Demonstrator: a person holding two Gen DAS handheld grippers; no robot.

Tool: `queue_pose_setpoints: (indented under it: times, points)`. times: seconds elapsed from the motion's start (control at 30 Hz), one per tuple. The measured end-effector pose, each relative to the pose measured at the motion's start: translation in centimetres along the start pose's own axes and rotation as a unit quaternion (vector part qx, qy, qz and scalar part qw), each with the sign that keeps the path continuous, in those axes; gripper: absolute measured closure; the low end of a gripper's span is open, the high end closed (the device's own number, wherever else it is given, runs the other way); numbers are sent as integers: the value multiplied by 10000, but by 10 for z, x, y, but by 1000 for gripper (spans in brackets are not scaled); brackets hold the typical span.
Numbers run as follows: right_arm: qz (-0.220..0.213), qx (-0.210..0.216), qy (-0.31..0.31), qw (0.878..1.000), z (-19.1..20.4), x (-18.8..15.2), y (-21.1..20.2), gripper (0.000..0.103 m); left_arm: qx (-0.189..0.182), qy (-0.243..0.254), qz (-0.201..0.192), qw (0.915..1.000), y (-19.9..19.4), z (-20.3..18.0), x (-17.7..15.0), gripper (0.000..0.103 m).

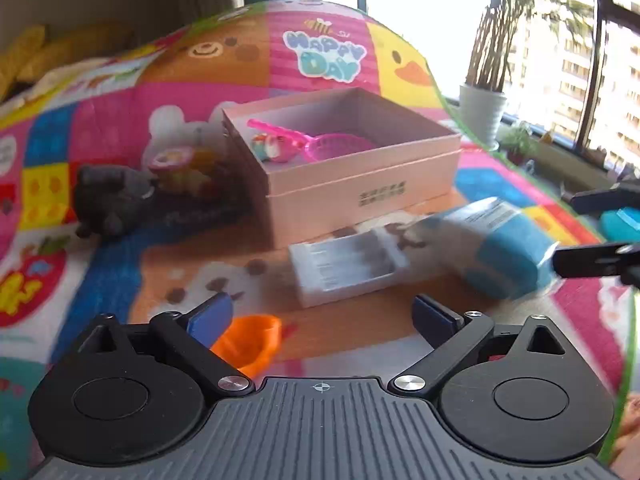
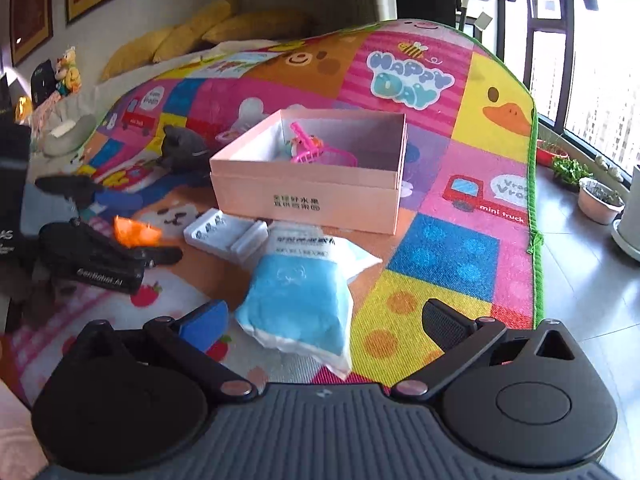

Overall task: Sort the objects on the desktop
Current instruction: 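Move the left gripper toward the white battery charger, then grasp the white charger with the left gripper while the right grasps the blue wipes pack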

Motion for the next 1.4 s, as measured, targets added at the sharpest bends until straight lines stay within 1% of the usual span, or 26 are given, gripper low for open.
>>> queue_pose_setpoints:
  times: [0.07,0.17,0.2,0.23,0.27,0.3,0.37,0.4,0.43,0.47,0.5,0.57,0.6,0.63,0.73,0.77,0.8,0.83,0.9,1.0,1.03,1.07,1.17,1.23,1.3,1.4]
  points:
    - [-114,-111,168,9997,-6,2,6,0,-3,-213,-31,9998,3,-9,5,2]
    - [-331,-229,357,9986,-18,2,3,0,175,-484,-145,9986,12,-16,12,2]
    - [-435,-283,394,9979,-23,2,-1,0,53,-534,-187,9984,11,-20,13,2]
    - [-548,-371,390,9970,-28,1,-6,0,-168,-422,-167,9988,9,-27,11,2]
    - [-648,-448,350,9963,-31,0,-11,0,-281,-208,-111,9993,9,-33,8,2]
    - [-720,-483,295,9958,-32,-2,-15,0,-230,65,-68,9997,10,-36,4,2]
    - [-790,-470,220,9955,-33,-8,-18,0,267,609,-46,9978,16,-30,-5,2]
    - [-793,-442,215,9956,-34,-10,-18,0,575,753,-23,9955,20,-23,-6,2]
    - [-785,-406,234,9958,-35,-12,-16,0,902,768,23,9930,25,-12,-6,2]
    - [-775,-359,278,9960,-35,-13,-14,0,1053,644,46,9923,27,-5,-3,2]
    - [-769,-303,337,9960,-36,-13,-11,0,957,370,54,9947,26,0,1,2]
    - [-768,-194,423,9960,-37,-13,-7,0,307,-147,93,9994,20,-6,10,1]
    - [-766,-177,425,9960,-37,-12,-5,0,101,-260,102,9996,20,-13,13,0]
    - [-757,-175,413,9961,-37,-12,-4,0,80,-269,105,9996,22,-19,16,0]
    - [-745,-252,385,9962,-39,-12,-3,0,369,-57,282,9989,41,-30,14,0]
    - [-750,-285,384,9960,-40,-12,-5,0,530,-80,388,9978,49,-29,13,0]
    - [-748,-313,384,9960,-40,-14,-6,0,613,-154,483,9968,55,-28,12,0]
    - [-738,-330,385,9960,-41,-15,-7,0,618,-259,587,9960,60,-27,11,0]
    - [-698,-323,395,9963,-42,-18,-6,0,699,-323,577,9954,63,-27,14,0]
    - [-656,-279,484,9963,-42,-19,-2,0,694,-344,550,9955,65,-28,15,1]
    - [-661,-255,513,9962,-42,-19,-2,0,717,-296,510,9957,63,-27,14,7]
    - [-673,-243,513,9961,-41,-17,-2,0,706,-249,471,9961,59,-28,14,7]
    - [-700,-235,389,9965,-35,-13,-5,0,484,-159,567,9971,43,-31,1,7]
    - [-680,-188,307,9970,-29,-9,-4,0,390,23,544,9978,27,-36,-11,7]
    - [-620,-67,263,9977,-22,-5,-1,0,312,139,509,9981,12,-38,-22,7]
    - [-418,91,296,9986,-13,2,14,0,286,161,526,9981,-3,-34,-34,6]
Point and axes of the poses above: each gripper's, at about its wrist camera, not at the fingertips, and y roughly the way its jaws point, z to its left, x to its top, the point moved 9 cm from there along y, roughly the way its jaws point, and after that the axes turned 14 degrees about x, right-handed, at the moved point
